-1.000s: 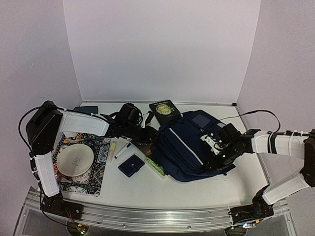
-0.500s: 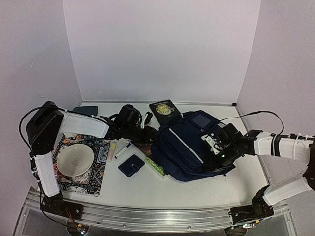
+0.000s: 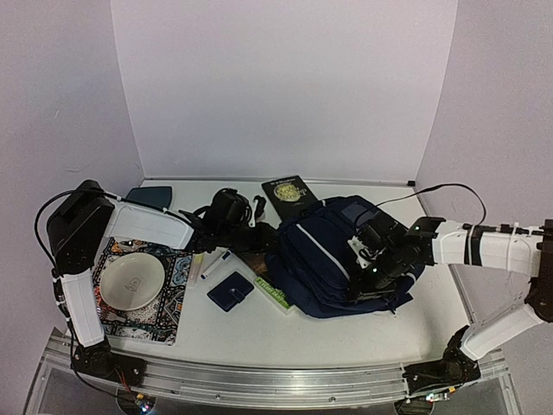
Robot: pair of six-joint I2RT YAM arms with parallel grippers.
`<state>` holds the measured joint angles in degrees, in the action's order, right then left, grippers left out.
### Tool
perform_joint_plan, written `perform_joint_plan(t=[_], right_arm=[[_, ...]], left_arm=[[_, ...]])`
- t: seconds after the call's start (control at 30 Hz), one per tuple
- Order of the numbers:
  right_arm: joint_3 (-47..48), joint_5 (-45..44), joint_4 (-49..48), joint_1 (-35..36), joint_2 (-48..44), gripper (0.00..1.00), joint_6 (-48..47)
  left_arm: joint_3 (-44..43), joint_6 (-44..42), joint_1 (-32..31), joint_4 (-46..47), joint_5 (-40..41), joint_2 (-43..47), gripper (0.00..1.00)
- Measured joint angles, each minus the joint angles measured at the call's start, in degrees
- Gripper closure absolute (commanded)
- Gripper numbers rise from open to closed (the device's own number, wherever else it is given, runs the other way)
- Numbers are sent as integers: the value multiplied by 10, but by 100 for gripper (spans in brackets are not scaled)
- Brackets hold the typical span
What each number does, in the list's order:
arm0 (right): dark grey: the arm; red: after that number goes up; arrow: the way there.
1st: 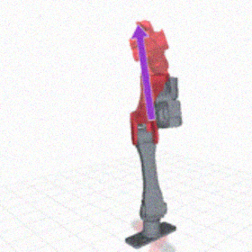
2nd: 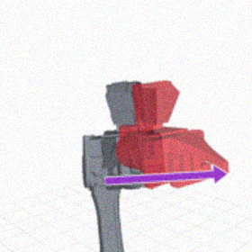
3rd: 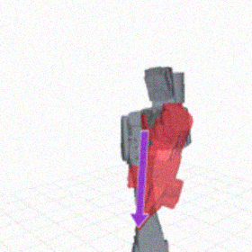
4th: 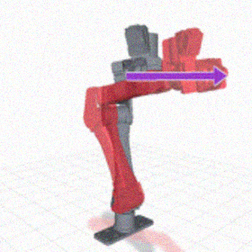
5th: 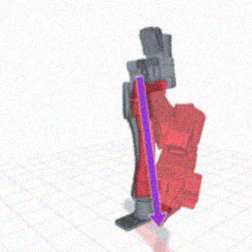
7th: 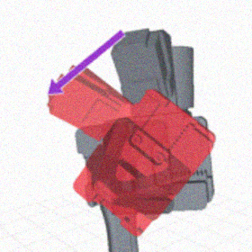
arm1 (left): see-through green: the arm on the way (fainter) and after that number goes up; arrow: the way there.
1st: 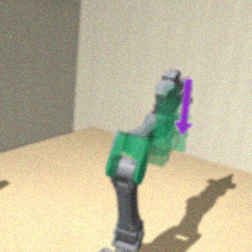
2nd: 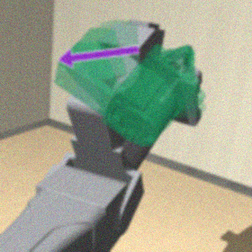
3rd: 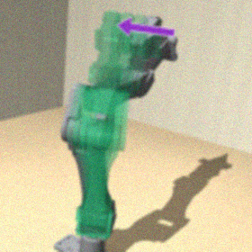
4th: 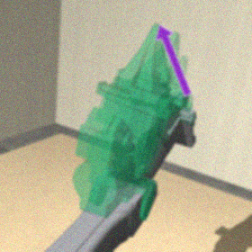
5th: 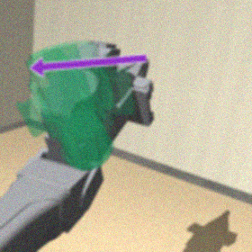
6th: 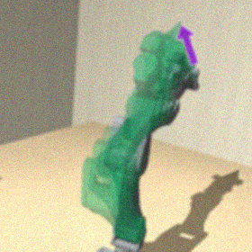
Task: Pack the student bag
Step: Unzip the upper front pocket of the student bag.
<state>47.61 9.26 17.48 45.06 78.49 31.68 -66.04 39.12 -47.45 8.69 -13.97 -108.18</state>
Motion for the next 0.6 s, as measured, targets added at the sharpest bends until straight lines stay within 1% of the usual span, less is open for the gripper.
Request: perform_joint_plan(t=[0.13, 0.3, 0.4, 0.6], right_arm=[[32, 3, 22, 1, 18, 100, 7], [32, -10, 31, 3, -18, 100, 4], [32, 14, 24, 3, -31, 100, -6], [35, 64, 17, 4, -18, 100, -25]], left_arm=[[15, 2, 0, 19, 24, 1, 100], [42, 2, 0, 30, 29, 14, 100], [43, 3, 2, 31, 31, 16, 100], [43, 11, 2, 32, 33, 16, 100]])
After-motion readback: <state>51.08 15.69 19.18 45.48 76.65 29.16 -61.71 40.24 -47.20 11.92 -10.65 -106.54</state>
